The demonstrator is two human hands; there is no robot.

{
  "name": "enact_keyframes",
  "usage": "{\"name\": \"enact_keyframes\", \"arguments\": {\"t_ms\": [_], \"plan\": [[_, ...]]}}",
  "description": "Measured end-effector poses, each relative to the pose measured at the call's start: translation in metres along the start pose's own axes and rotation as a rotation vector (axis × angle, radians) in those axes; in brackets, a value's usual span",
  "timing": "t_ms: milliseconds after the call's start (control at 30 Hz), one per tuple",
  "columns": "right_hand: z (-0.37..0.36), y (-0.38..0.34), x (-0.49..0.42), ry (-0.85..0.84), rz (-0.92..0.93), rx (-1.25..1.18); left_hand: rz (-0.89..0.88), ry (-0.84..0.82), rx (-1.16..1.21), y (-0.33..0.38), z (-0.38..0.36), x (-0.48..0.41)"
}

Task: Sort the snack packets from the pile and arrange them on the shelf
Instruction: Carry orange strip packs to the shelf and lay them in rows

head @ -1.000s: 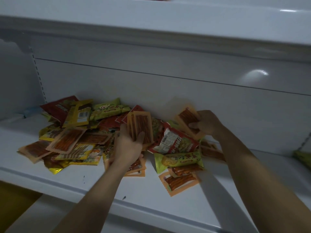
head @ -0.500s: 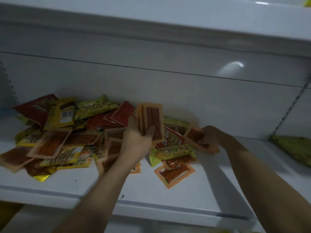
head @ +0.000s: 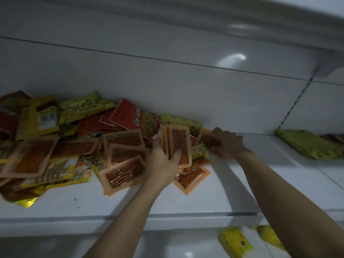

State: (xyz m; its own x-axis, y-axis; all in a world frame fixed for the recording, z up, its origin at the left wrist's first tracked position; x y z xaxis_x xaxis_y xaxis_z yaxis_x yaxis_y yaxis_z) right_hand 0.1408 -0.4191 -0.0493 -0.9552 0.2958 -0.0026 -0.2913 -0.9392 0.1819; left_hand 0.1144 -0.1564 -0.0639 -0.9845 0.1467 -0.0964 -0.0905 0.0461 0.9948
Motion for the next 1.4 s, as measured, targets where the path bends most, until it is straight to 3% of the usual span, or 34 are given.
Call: {"name": "enact_keyframes", "arguments": {"t_ms": [133,367,567,700,867,1067,1400], "plan": [[0.005,0.002,0.019,0.106,-0.047,-0.205,0.000,-0.015,0.056,-0.006,-0.003,0.003],[0.023,0.012,0.045,0.144,-0.115,-0.249,-0.007,-0.060,0.069,0.001,-0.008,0.021],[0.052,0.039,0.089,0.461,-0.150,-0.850,-0.011,-0.060,0.048,0.026,-0.024,0.035],[0.052,0.062,0.122,0.470,-0.118,-1.293,-0.028,-0.038,0.085,0.038,-0.053,0.048],[0.034,0.106,0.167,0.402,-0.100,-1.621,-0.020,-0.089,0.042,0.043,-0.116,0.070],[0.010,0.169,0.221,0.469,-0.137,-1.707,-0.063,-0.192,0.150,0.050,-0.205,0.106],[-0.052,0.336,0.335,0.753,-0.519,-1.710,-0.044,-0.383,0.187,0.037,-0.347,0.165]]}}
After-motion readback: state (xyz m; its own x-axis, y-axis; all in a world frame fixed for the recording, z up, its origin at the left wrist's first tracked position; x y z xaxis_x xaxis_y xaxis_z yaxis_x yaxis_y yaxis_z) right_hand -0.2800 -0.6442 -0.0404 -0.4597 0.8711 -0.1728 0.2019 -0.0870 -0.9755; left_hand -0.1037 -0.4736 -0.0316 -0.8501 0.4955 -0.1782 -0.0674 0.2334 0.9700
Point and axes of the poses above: each hand's wrist, its own x-axis away from the middle knuckle, its own z-axis out of the back of the hand, y = z × x, the point moved 9 cm from there along -x, towards the middle knuckle, and after that the axes turned 12 degrees about x, right-handed, at the moved point
